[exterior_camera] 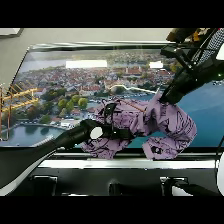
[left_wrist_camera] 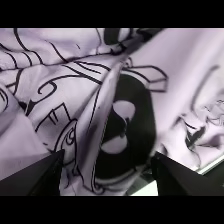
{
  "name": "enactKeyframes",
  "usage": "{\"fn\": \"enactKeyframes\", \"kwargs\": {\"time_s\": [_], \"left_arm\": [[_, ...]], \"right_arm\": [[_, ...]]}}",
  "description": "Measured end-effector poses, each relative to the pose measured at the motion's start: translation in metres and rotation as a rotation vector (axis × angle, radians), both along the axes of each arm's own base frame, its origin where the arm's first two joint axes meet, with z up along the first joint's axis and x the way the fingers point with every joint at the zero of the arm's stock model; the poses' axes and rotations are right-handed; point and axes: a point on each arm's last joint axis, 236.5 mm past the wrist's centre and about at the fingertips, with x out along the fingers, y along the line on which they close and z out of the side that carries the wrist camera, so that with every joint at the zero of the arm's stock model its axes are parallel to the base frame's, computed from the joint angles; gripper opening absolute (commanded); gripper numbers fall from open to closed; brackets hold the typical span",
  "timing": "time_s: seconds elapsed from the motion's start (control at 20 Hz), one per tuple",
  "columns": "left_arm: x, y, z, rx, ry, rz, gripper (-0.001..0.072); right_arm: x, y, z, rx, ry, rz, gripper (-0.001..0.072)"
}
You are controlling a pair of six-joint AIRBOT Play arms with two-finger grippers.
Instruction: Fold the clothes and pants, and hang the long-sleeved shirts on hangers.
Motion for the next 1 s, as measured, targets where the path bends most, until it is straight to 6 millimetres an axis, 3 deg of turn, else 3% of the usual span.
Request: {"fn": "enactKeyframes", "kwargs": {"time_s": [0.1,0.2,0.4,0.7,0.85,0.9,0.95,1.0], "left_arm": [[0.004,-0.004,-0.003,-0.007,-0.011,0.012,0.0564],[0.009,-0.005,-0.006,-0.013,-0.016,0.025,0.0034],[0.03,0.012,-0.006,0.001,0.0,0.074,0.0033],[0.101,0.069,0.013,0.021,0.0,0.178,0.0034],[0.121,0.09,0.013,0.035,-0.004,0.204,0.0048],[0.124,0.093,0.011,0.039,0.0,0.209,0.0168],[0.126,0.096,0.01,0.042,0.0,0.208,0.0381],[0.127,0.097,0.011,0.042,0.0,0.207,0.0485]], "right_arm": [[0.0,0.0,0.0,0.0,0.0,-0.001,0.0045],[-0.001,0.0,0.0,0.0,0.004,-0.002,0.0045],[-0.002,0.0,0.0,0.003,0.02,-0.029,0.0044],[-0.001,0.01,0.005,0.056,0.026,-0.05,0.0044],[0.006,0.015,0.006,0.081,0.011,-0.068,0.0044],[0.008,0.016,0.006,0.087,0.009,-0.076,0.0044],[0.01,0.016,0.006,0.09,0.011,-0.086,0.0044],[0.012,0.016,0.005,0.094,0.014,-0.101,0.0044]]}}
